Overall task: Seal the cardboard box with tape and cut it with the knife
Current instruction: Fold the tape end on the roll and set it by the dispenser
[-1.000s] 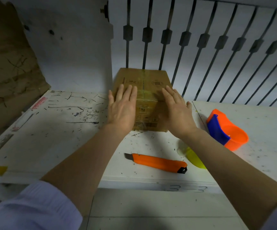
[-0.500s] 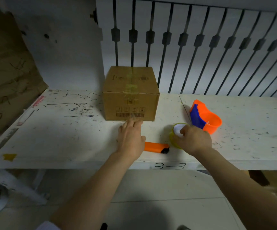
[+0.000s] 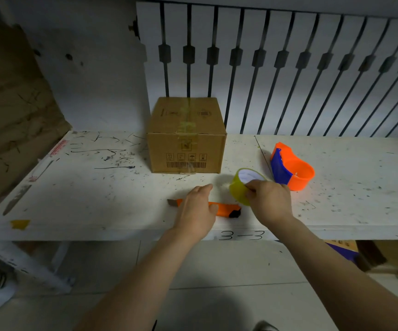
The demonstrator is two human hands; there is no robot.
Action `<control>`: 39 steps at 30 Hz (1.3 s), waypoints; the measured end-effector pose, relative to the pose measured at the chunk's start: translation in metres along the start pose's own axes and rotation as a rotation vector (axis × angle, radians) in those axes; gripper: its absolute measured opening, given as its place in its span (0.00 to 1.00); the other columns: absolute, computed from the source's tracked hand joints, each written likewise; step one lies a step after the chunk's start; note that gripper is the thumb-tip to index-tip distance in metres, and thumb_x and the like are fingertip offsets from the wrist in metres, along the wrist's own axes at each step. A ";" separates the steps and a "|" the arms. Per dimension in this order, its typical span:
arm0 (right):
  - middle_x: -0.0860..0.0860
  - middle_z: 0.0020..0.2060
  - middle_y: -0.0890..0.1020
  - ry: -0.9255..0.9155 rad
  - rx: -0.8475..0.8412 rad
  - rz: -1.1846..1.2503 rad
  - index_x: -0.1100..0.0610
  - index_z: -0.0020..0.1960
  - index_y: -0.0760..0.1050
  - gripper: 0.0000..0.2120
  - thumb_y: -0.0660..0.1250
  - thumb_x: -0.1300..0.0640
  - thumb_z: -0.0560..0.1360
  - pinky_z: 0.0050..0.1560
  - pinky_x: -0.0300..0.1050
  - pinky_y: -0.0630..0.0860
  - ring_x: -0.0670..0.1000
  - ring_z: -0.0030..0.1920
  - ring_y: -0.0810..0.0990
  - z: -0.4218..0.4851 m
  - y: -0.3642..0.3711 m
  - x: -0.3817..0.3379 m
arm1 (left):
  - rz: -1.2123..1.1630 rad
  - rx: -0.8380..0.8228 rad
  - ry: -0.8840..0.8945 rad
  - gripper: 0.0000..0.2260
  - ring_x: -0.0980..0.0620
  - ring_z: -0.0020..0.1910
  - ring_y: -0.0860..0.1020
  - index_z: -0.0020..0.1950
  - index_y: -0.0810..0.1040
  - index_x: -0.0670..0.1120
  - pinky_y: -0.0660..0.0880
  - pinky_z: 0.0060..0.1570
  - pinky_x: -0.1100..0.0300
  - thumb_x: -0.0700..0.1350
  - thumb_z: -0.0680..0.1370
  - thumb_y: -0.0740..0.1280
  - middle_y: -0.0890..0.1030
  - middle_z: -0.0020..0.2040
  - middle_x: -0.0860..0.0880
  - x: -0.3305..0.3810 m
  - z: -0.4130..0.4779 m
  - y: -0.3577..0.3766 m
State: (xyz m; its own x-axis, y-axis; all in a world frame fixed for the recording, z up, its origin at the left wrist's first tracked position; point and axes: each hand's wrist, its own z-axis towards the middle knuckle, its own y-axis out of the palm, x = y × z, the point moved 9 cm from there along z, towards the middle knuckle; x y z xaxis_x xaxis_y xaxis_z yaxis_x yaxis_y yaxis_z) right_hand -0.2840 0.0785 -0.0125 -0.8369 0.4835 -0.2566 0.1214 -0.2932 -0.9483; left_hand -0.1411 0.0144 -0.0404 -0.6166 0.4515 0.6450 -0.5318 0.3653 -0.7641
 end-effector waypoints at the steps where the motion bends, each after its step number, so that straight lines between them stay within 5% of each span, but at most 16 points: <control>1: 0.58 0.46 0.85 -0.018 0.005 0.047 0.51 0.53 0.81 0.12 0.60 0.57 0.77 0.48 0.45 0.64 0.60 0.47 0.80 -0.002 -0.004 -0.007 | -0.064 0.014 -0.025 0.24 0.47 0.70 0.67 0.73 0.61 0.46 0.65 0.68 0.52 0.44 0.78 0.62 0.69 0.71 0.46 -0.002 -0.001 -0.004; 4: 0.58 0.44 0.85 -0.051 0.022 0.219 0.53 0.51 0.82 0.10 0.63 0.58 0.75 0.50 0.48 0.69 0.61 0.46 0.80 -0.013 -0.014 -0.029 | -0.349 0.083 -0.124 0.21 0.46 0.66 0.72 0.71 0.65 0.45 0.68 0.66 0.51 0.46 0.78 0.60 0.73 0.68 0.45 -0.013 -0.008 -0.019; 7: 0.56 0.44 0.86 -0.072 0.025 0.335 0.54 0.50 0.82 0.08 0.65 0.58 0.74 0.53 0.50 0.74 0.59 0.45 0.82 -0.026 -0.021 -0.046 | -0.605 0.188 -0.211 0.13 0.44 0.57 0.77 0.53 0.76 0.50 0.72 0.62 0.47 0.51 0.80 0.54 0.79 0.55 0.45 -0.024 -0.021 -0.038; 10: 0.55 0.42 0.86 -0.103 0.042 0.366 0.53 0.49 0.82 0.08 0.66 0.58 0.74 0.46 0.43 0.72 0.58 0.41 0.83 -0.035 -0.026 -0.061 | -0.783 0.230 -0.267 0.17 0.52 0.49 0.79 0.56 0.77 0.49 0.74 0.58 0.49 0.54 0.80 0.52 0.79 0.52 0.51 -0.028 -0.037 -0.052; 15: 0.54 0.45 0.87 -0.168 0.070 0.348 0.54 0.51 0.83 0.09 0.67 0.59 0.73 0.49 0.44 0.71 0.58 0.45 0.82 -0.051 -0.038 -0.085 | -0.869 0.250 -0.281 0.09 0.53 0.46 0.78 0.42 0.78 0.52 0.75 0.50 0.52 0.53 0.77 0.62 0.79 0.43 0.54 -0.029 -0.052 -0.072; 20: 0.54 0.44 0.87 -0.204 0.071 0.376 0.55 0.49 0.83 0.08 0.67 0.60 0.73 0.54 0.52 0.74 0.58 0.45 0.82 -0.061 -0.046 -0.099 | -0.911 0.230 -0.303 0.04 0.54 0.40 0.75 0.39 0.77 0.47 0.72 0.40 0.60 0.45 0.74 0.68 0.78 0.37 0.51 -0.028 -0.060 -0.081; 29: 0.55 0.43 0.86 -0.149 -0.001 0.422 0.54 0.50 0.82 0.08 0.67 0.58 0.74 0.47 0.49 0.77 0.57 0.44 0.81 -0.074 -0.040 -0.101 | -0.918 0.311 -0.171 0.03 0.59 0.32 0.72 0.41 0.75 0.41 0.69 0.24 0.76 0.36 0.75 0.65 0.74 0.35 0.50 -0.017 -0.074 -0.098; 32: 0.54 0.42 0.86 -0.083 -0.076 0.556 0.53 0.52 0.79 0.08 0.67 0.57 0.74 0.49 0.50 0.78 0.54 0.43 0.81 -0.079 -0.033 -0.100 | -0.871 0.340 -0.137 0.05 0.58 0.32 0.73 0.39 0.75 0.42 0.71 0.27 0.73 0.36 0.75 0.65 0.76 0.34 0.49 -0.015 -0.076 -0.102; 36: 0.55 0.37 0.84 -0.040 -0.170 0.689 0.51 0.61 0.70 0.16 0.67 0.58 0.74 0.49 0.49 0.75 0.54 0.42 0.80 -0.086 -0.028 -0.106 | -0.764 0.333 -0.165 0.09 0.48 0.46 0.78 0.36 0.74 0.49 0.75 0.52 0.51 0.40 0.76 0.65 0.80 0.43 0.48 -0.019 -0.074 -0.098; 39: 0.56 0.37 0.84 -0.043 -0.215 0.686 0.47 0.64 0.69 0.20 0.65 0.59 0.74 0.46 0.45 0.74 0.53 0.43 0.79 -0.088 -0.027 -0.111 | -0.585 0.335 -0.149 0.07 0.46 0.50 0.79 0.38 0.73 0.48 0.74 0.55 0.50 0.42 0.77 0.63 0.82 0.48 0.47 -0.016 -0.077 -0.100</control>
State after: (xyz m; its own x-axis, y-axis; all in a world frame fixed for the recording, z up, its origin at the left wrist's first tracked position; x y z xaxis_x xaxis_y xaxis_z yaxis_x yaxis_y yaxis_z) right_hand -0.1475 0.1056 0.0253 -0.5543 0.2142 -0.8043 0.7260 -0.3482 -0.5931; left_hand -0.0331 0.0334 0.0242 -0.2342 0.1315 0.9633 -0.9373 0.2326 -0.2596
